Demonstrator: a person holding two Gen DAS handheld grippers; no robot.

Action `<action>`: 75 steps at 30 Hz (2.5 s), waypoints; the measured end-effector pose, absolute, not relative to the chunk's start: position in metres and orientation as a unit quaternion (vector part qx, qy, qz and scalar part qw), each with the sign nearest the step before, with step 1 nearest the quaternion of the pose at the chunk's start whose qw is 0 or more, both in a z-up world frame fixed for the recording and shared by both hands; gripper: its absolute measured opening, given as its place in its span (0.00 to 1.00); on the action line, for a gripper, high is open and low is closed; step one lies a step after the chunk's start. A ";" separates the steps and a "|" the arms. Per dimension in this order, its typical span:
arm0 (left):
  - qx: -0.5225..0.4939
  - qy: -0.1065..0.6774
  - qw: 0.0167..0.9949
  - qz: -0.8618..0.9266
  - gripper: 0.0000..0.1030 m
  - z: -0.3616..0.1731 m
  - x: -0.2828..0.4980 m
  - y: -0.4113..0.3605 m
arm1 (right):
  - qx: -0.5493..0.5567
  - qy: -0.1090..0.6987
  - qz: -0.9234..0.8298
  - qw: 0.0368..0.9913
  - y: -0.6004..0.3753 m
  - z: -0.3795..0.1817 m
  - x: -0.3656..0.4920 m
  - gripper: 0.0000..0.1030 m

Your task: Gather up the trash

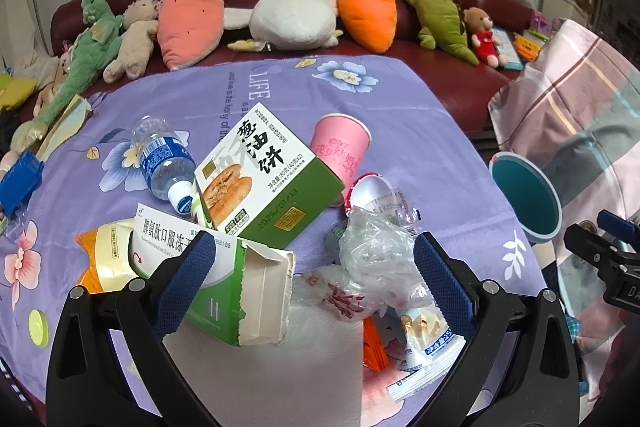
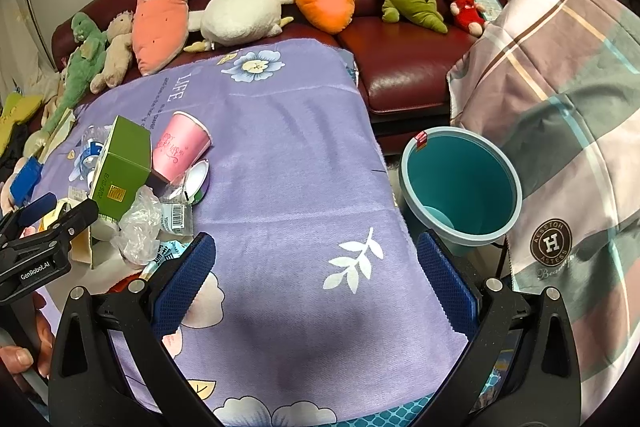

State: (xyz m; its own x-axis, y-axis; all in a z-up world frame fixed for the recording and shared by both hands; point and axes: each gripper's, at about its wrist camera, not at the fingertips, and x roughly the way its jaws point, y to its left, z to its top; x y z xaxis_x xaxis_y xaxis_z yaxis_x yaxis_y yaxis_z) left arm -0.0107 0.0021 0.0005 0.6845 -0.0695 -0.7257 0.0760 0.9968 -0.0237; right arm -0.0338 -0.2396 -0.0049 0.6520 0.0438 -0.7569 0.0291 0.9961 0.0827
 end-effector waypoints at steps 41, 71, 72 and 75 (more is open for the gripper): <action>-0.082 0.536 0.836 0.084 0.96 -0.064 0.169 0.180 | 0.048 0.516 0.137 0.844 -0.136 0.002 0.089 0.90; -0.078 0.520 0.850 -0.041 0.73 -0.076 0.088 0.177 | 0.165 0.612 0.229 0.739 -0.036 -0.070 0.133 0.83; -0.079 0.519 0.850 -0.041 0.73 -0.076 0.088 0.177 | 0.175 0.611 0.228 0.738 -0.035 -0.073 0.134 0.83; -0.075 0.516 0.853 -0.037 0.73 -0.076 0.085 0.174 | 0.194 0.598 0.228 0.743 -0.034 -0.077 0.135 0.66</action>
